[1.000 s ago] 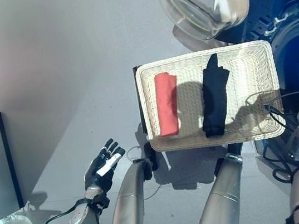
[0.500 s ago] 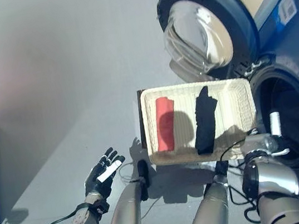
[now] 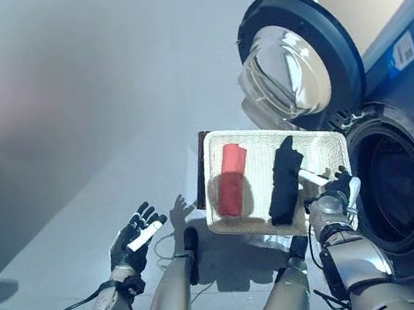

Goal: Pick up the clothes and place them into the washing machine

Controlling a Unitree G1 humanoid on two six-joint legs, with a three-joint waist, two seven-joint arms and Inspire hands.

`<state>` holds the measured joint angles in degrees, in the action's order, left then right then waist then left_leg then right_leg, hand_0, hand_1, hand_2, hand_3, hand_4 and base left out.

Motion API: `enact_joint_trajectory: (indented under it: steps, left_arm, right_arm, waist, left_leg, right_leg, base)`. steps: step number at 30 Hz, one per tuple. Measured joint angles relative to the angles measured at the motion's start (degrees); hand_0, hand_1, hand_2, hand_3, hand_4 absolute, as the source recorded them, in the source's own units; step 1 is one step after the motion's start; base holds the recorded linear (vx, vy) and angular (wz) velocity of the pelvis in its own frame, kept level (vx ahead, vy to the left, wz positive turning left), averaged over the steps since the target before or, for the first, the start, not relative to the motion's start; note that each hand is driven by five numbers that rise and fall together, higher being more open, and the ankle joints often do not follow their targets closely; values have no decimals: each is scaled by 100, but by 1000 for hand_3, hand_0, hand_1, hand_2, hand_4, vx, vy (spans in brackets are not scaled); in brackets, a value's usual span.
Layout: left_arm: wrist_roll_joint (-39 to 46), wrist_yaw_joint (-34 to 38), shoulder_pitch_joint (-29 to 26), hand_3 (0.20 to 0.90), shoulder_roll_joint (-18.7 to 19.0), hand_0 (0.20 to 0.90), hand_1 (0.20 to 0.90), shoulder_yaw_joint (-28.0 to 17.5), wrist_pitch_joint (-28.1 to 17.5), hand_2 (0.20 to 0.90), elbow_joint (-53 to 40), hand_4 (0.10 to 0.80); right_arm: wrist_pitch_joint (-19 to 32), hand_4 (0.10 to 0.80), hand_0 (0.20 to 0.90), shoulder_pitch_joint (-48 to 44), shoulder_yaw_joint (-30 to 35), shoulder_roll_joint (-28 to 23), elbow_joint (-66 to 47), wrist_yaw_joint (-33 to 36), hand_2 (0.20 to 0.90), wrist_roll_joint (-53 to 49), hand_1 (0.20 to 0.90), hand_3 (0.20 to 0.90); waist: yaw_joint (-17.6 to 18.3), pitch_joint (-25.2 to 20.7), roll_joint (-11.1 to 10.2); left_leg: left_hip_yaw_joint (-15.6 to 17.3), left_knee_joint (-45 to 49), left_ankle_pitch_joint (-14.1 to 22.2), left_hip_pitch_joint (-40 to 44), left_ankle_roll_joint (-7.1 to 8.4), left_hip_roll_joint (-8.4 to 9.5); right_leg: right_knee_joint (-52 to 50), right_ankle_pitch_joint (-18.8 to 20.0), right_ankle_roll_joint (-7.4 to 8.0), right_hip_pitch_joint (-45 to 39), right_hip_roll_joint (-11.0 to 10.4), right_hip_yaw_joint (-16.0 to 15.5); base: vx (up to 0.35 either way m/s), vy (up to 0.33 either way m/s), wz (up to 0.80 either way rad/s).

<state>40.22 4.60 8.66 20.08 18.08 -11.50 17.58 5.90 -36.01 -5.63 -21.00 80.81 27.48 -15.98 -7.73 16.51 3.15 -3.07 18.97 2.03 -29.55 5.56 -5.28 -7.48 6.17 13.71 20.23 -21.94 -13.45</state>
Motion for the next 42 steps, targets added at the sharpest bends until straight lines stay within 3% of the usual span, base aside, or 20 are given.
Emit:
enact_joint_trajectory:
  steps: [8,19,27,31,36,37,38,40,42]
  left_arm:
    - [-161,-19,-31,900,67,900,900,-11,-8,900,-54,800]
    - [-183,67,31,900,107,900,900,-307,2,900,-296,800]
    - [-176,70,202,900,188,900,900,-358,11,900,-544,800]
    - [-148,56,269,900,218,900,900,-363,9,900,-683,800]
    - [-122,36,345,900,277,900,900,-374,9,900,-1045,800]
    - [-122,37,359,900,287,900,900,-380,9,900,-1052,800]
    - [-123,36,359,900,305,900,900,-385,11,900,-1054,800]
    - [-126,21,344,900,309,900,900,-386,27,900,-1059,800]
    - [-126,15,347,900,311,900,900,-387,28,900,-1074,800]
  right_arm:
    - [-232,800,900,-86,135,333,98,9,900,430,900,900]
    - [-501,800,900,-561,108,331,288,250,900,655,900,900]
    - [-601,800,900,-883,53,337,344,270,900,640,900,900]
    - [-670,800,900,-1082,62,288,558,269,900,658,900,900]
    - [-954,800,900,-1227,115,-77,844,253,900,775,900,900]
    - [-982,549,549,-1222,159,-81,866,272,549,778,549,549]
    - [-985,486,461,-1222,169,-85,889,280,461,811,461,461]
    - [-1044,300,200,-1197,174,-137,913,254,200,895,200,200]
    - [-1088,300,200,-1199,171,-240,908,270,200,1008,200,200]
  waist:
    - [-101,78,-55]
    - [-102,463,-38]
    - [-116,465,-19]
    - [-297,512,79]
    - [-431,540,186]
    - [-439,531,198]
    - [-430,533,200]
    - [-414,534,202]
    - [-419,529,205]
  left_leg:
    - [-63,239,70,-225,-36,18]
    - [54,2021,949,-1031,-309,-78]
    - [18,2344,961,-1603,-312,16]
    - [21,2443,983,-1709,-254,42]
    - [-51,2509,965,-1949,-238,133]
    - [-58,2523,965,-1991,-237,137]
    - [-62,2553,968,-2012,-235,164]
    - [-73,2621,989,-2026,-225,175]
    - [-70,2718,1028,-2094,-234,183]
  right_leg:
    - [-84,-26,-24,60,-8,-125]
    - [-1380,-498,-18,872,-131,469]
    - [-2077,-731,28,1573,-294,578]
    - [-2334,-904,59,1757,-307,636]
    - [-2685,-1091,57,2057,-437,651]
    - [-2756,-1115,51,2113,-444,659]
    - [-2833,-1151,40,2138,-451,660]
    - [-2956,-1256,50,2161,-489,668]
    - [-3112,-1322,43,2274,-510,737]
  base:
    - [-30,15,8]
    - [-23,30,-13]
    - [-21,8,7]
    - [13,-8,4]
    - [-30,0,15]
    - [-14,-11,14]
    - [-9,0,11]
    - [-1,22,11]
    - [0,0,0]
